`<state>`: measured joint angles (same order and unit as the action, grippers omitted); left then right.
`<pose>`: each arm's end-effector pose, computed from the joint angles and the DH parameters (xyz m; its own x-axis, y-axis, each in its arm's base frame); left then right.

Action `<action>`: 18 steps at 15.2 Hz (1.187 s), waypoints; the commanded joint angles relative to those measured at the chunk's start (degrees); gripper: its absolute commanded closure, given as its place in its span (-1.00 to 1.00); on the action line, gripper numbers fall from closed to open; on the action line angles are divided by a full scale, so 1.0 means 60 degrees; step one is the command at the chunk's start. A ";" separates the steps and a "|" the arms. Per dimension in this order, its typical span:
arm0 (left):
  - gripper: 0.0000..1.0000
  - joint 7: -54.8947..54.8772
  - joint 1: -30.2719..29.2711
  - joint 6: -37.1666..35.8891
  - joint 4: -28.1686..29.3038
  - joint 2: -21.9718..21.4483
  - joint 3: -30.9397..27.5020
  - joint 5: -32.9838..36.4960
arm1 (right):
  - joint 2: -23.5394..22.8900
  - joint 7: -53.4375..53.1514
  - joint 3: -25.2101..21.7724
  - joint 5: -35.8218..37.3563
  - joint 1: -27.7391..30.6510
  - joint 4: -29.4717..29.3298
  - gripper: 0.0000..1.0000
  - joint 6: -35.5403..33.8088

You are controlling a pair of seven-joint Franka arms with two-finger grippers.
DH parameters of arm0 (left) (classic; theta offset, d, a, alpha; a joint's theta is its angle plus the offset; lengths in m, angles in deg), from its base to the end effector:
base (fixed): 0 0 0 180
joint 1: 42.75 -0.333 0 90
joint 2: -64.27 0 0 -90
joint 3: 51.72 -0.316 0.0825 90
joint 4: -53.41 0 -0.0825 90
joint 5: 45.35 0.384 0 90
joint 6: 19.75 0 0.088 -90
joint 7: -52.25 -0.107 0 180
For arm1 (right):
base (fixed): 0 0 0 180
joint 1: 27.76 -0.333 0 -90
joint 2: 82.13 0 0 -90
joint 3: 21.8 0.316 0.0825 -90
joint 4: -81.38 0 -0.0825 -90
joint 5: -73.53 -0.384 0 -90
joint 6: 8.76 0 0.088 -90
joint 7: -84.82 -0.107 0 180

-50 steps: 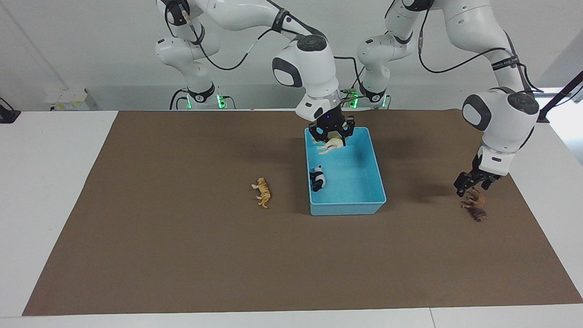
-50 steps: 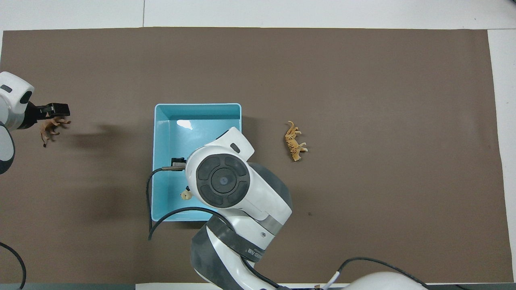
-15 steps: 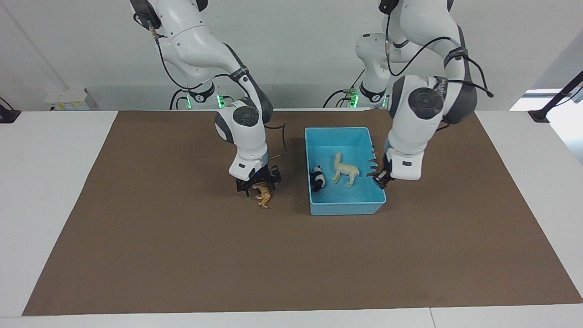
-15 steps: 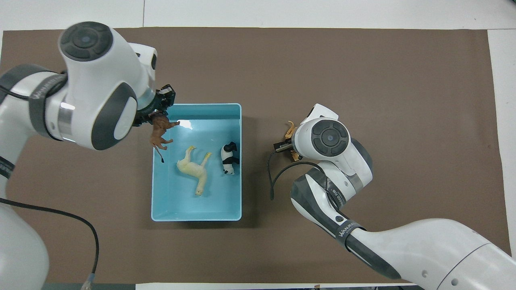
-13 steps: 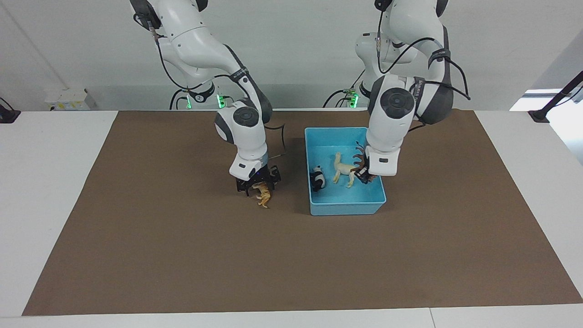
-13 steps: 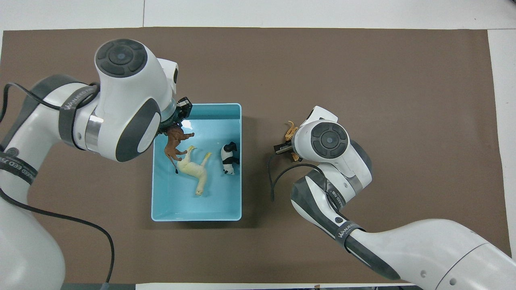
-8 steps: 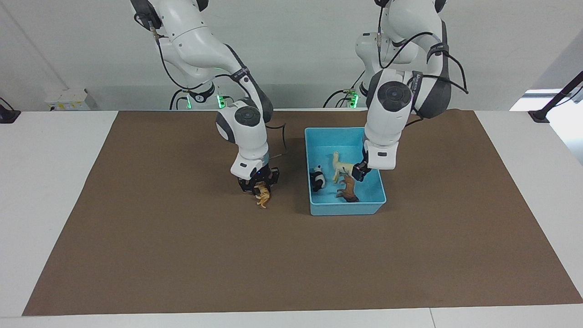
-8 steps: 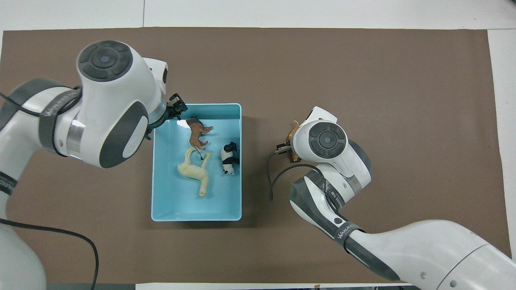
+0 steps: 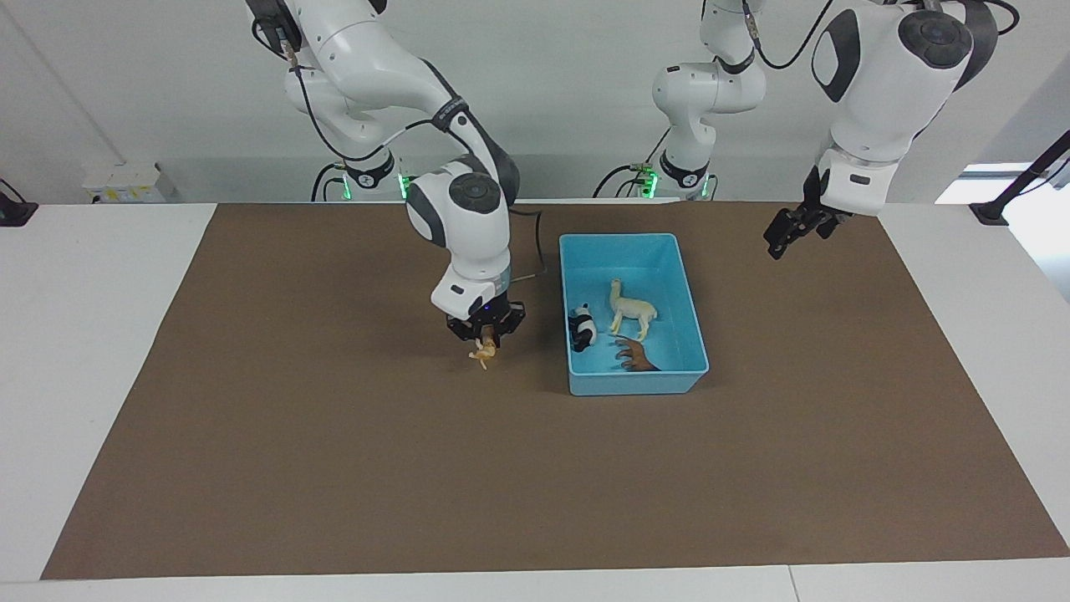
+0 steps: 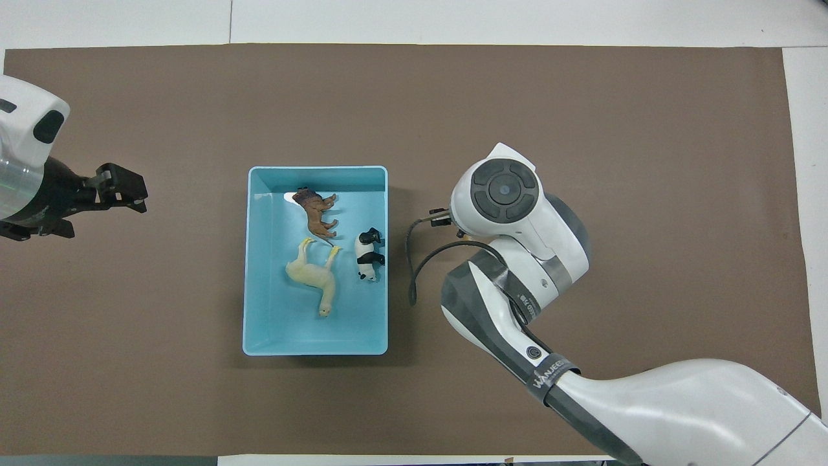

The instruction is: Put all toys into storage box

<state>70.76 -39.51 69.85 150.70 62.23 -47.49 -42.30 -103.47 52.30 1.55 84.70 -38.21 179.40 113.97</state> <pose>0.5343 -0.0649 0.5837 0.9785 0.1920 -0.0758 0.1856 -0.9790 -0.0840 0.5669 0.3383 0.3967 0.9919 0.0871 0.0927 0.0898 -0.9956 -0.0257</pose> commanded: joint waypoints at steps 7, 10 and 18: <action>-1.00 -0.1708 -0.0319 -0.0519 0.0292 -0.0246 0.0102 -0.0083 | -0.0868 -0.3164 0.0019 -0.0762 -0.2476 -0.1251 -0.98 0.1959; -1.00 -0.2101 -0.0348 -0.0155 0.0322 -0.0231 0.0014 -0.0112 | -0.0838 -0.4523 0.0004 -0.0762 -0.2711 -0.1818 -1.00 0.1053; -1.00 -0.3466 -0.0290 -0.0900 -0.0631 0.0194 -0.0074 -0.0728 | 0.0712 -0.2942 -0.0099 -0.0645 -0.0549 -0.2642 -1.00 -0.1102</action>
<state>51.29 -40.96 66.17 148.92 62.25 -48.09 -45.65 -102.18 27.36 0.34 80.92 -47.80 162.46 109.38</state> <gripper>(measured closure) 0.000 0.000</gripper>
